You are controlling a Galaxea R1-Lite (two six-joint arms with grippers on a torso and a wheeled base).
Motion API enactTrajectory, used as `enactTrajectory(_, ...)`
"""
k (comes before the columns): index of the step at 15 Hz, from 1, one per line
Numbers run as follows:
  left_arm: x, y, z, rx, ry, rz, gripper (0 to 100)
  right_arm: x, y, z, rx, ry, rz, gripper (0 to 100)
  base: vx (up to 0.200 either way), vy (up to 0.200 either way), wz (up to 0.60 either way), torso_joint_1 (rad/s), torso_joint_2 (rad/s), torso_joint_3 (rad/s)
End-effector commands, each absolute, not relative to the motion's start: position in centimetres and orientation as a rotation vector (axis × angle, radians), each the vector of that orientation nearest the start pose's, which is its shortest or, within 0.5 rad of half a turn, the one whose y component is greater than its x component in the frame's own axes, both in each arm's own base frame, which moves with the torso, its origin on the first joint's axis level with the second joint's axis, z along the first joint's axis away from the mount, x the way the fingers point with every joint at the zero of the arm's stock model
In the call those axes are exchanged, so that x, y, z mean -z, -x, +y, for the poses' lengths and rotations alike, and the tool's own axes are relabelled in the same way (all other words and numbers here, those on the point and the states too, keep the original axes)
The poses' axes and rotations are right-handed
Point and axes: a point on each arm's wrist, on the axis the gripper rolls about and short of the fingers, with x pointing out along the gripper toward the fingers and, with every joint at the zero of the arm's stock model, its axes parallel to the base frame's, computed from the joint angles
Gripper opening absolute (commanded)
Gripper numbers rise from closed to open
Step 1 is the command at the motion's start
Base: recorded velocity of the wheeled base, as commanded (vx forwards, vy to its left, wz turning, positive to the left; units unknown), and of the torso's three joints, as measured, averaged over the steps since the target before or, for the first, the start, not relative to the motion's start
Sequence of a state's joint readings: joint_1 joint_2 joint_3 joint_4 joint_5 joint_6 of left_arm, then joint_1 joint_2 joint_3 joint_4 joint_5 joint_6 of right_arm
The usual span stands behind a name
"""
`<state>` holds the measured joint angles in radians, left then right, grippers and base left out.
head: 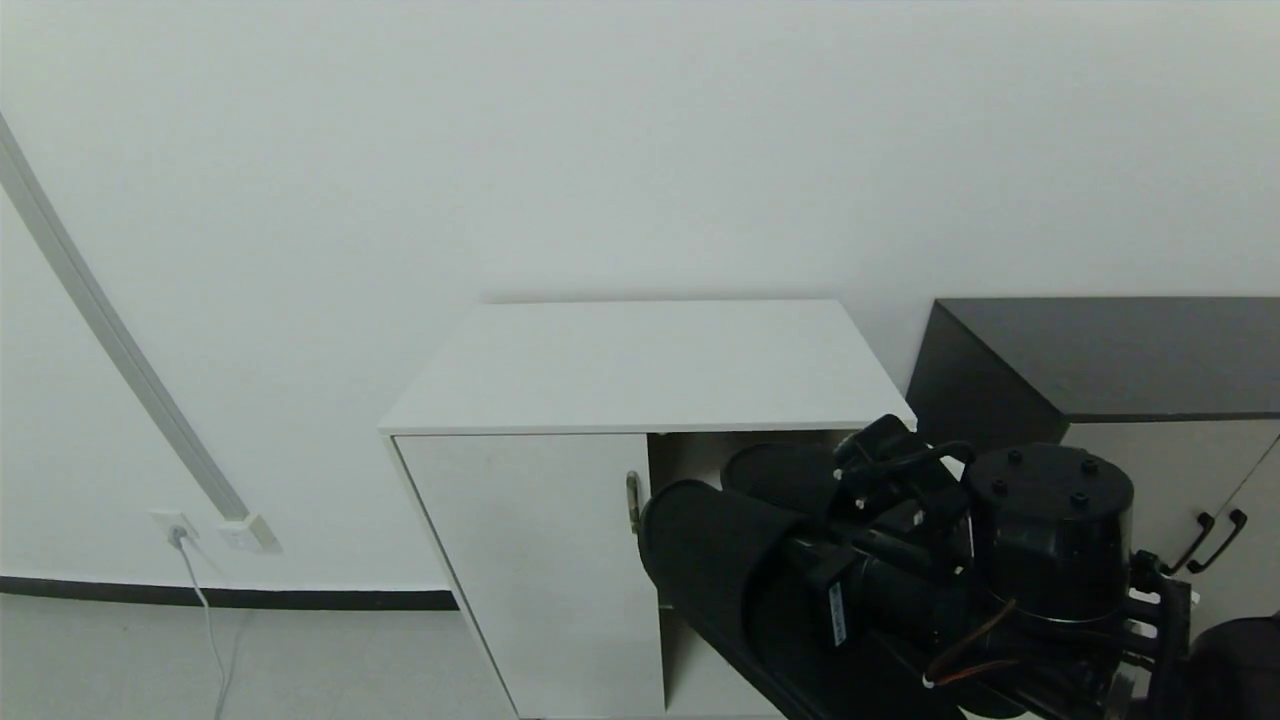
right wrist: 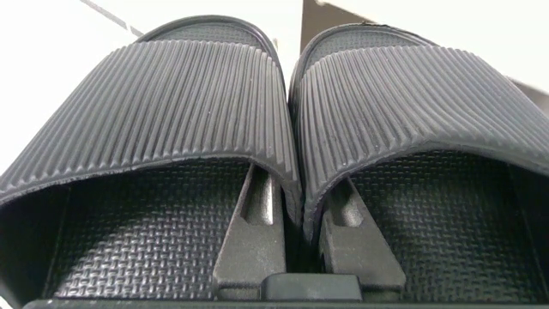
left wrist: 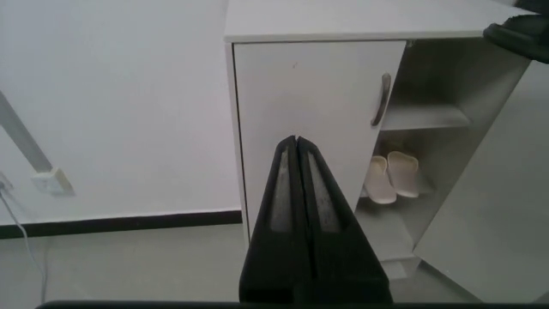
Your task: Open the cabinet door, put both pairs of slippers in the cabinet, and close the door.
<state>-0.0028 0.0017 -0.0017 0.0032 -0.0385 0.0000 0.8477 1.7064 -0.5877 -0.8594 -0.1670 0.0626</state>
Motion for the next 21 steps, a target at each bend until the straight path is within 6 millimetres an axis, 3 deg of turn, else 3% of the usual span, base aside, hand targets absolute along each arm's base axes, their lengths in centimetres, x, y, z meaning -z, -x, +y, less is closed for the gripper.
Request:
enactTrajectory(1,-7.56,2.28,-0.08,0.04,0.0,0.003,0,-14.57,-19.04,21.03,-0.669,0.071,0.256,0,0.0,0.0,0.0,-0.222,0.55,0.315)
enactTrajectory(21,-7.56,2.28,-0.08,0.041,0.0,0.003,0,-14.04,-18.72,21.12,-0.681,0.088,0.247,0,0.0,0.0,0.0,-0.174,0.51,0.324)
